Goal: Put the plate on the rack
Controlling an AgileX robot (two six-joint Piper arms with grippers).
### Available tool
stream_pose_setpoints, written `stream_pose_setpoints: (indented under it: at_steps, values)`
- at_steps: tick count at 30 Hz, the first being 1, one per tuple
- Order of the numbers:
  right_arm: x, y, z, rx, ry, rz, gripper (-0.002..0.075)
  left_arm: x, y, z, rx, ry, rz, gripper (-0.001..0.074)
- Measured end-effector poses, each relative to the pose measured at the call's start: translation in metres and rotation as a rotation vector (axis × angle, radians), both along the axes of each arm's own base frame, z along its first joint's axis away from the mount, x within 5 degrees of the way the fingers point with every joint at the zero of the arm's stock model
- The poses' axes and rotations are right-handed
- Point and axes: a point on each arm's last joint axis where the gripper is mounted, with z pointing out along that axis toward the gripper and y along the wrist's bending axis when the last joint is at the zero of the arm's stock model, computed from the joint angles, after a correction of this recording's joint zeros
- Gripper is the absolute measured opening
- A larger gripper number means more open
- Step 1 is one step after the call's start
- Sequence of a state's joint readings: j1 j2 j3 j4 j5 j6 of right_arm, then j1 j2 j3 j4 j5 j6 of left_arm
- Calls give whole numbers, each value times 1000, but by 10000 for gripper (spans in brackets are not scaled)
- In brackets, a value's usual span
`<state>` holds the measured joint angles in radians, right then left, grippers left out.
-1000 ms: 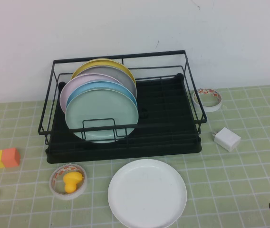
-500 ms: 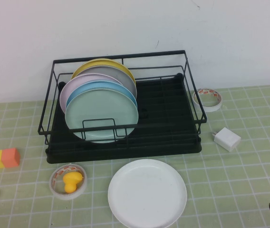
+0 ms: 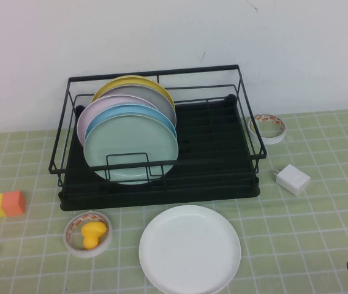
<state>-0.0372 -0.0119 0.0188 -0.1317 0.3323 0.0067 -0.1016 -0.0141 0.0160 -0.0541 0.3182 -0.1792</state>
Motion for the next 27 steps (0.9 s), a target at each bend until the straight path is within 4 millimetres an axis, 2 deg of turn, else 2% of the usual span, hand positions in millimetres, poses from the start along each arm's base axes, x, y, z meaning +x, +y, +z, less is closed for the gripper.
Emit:
stream_pose_setpoints:
  at_steps: [3,6,14,19,23,27]
  values:
    - [2,1,4,-3,-72,10,-2,1,0,2,-2,-23,1,-1]
    - [5,2,17,-10,-218,27,-2,2,0,7,-10,-92,4,-1]
    - [-1,8,59,-38,-685,87,-2,-1,2,51,-70,-570,25,-1]
    - [-3,8,64,-27,-743,93,-2,-12,5,74,-158,-853,26,-1]
    - [-3,8,63,-10,-736,87,-2,-14,6,78,-188,-896,36,-1]
    - [-2,7,64,-6,-678,77,-2,-8,5,80,-195,-678,34,-1]
